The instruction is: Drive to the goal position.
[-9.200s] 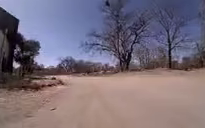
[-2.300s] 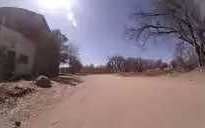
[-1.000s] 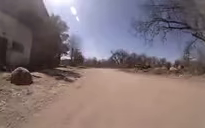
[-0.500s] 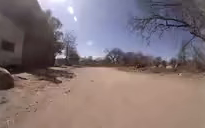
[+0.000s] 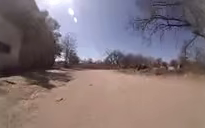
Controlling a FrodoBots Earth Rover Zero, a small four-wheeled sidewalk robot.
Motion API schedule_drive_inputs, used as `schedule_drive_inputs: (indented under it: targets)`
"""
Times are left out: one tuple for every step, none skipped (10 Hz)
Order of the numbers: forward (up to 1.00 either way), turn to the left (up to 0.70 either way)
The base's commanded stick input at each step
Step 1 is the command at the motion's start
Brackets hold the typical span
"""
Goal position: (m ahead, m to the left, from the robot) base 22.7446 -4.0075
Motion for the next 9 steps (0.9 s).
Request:
schedule_drive_inputs:
  targets:
    - [1.00, 0.00]
    - [1.00, 0.00]
    - [1.00, 0.00]
    - [1.00, 0.00]
    - [1.00, 0.00]
    - [1.00, 0.00]
    - [1.00, 0.00]
    - [1.00, 0.00]
    - [1.00, 0.00]
